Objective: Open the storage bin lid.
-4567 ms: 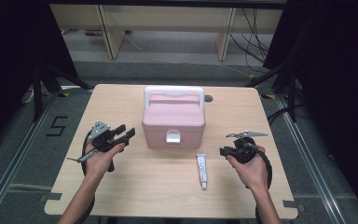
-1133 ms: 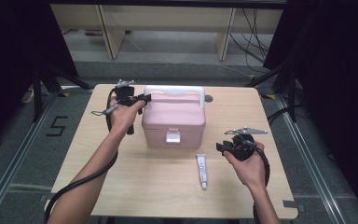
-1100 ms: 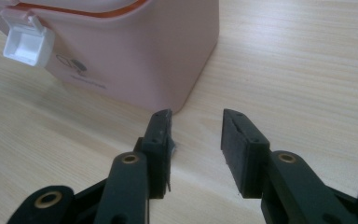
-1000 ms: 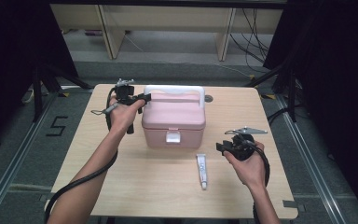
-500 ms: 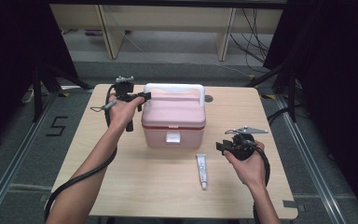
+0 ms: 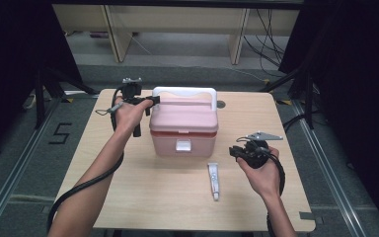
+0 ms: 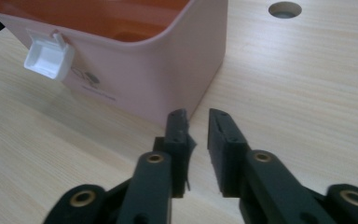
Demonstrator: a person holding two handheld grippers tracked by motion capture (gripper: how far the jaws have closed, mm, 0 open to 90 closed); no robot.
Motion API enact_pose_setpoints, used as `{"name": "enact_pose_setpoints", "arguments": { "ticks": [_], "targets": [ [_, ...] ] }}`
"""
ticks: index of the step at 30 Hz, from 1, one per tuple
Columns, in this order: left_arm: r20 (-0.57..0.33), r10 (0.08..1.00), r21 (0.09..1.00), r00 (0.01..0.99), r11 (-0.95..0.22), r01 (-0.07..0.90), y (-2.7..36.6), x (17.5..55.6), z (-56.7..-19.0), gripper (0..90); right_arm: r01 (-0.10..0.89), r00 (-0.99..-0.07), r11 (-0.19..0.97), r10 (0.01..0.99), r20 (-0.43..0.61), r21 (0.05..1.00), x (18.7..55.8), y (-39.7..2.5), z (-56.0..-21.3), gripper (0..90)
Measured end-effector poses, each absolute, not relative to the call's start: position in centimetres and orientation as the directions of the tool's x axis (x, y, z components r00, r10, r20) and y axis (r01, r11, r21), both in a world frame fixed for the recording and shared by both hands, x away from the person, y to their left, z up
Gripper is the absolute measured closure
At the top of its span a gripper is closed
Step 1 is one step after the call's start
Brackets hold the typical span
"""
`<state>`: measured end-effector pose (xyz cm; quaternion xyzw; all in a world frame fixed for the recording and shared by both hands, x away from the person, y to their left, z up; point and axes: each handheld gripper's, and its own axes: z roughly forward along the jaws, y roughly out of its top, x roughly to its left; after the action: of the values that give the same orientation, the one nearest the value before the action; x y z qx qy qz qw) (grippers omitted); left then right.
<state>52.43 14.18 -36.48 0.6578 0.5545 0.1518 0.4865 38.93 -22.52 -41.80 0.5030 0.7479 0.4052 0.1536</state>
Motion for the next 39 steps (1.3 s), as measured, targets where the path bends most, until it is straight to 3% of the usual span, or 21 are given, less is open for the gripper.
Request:
{"name": "enact_pose_setpoints", "arguments": {
  "ticks": [5, 19, 39],
  "targets": [
    [-0.336, 0.878, 0.804, 0.340, 0.079, 0.590, 14.3, 52.6, -36.4, 73.4, 0.622, -0.463, 0.183, 0.871, 0.168, 0.762, 39.0, -22.2, -41.4, 90.0],
    [-0.353, 0.874, 0.792, 0.334, 0.088, 0.605, 14.3, 52.8, -36.2, 73.4, 0.583, -0.534, 0.213, 0.828, 0.171, 0.784, 39.4, -20.1, -40.7, 90.0],
    [-0.368, 0.870, 0.778, 0.327, 0.096, 0.620, 14.3, 53.0, -36.1, 73.4, 0.564, -0.554, 0.201, 0.811, 0.187, 0.801, 40.9, -17.8, -39.5, 90.0]
  ]
}}
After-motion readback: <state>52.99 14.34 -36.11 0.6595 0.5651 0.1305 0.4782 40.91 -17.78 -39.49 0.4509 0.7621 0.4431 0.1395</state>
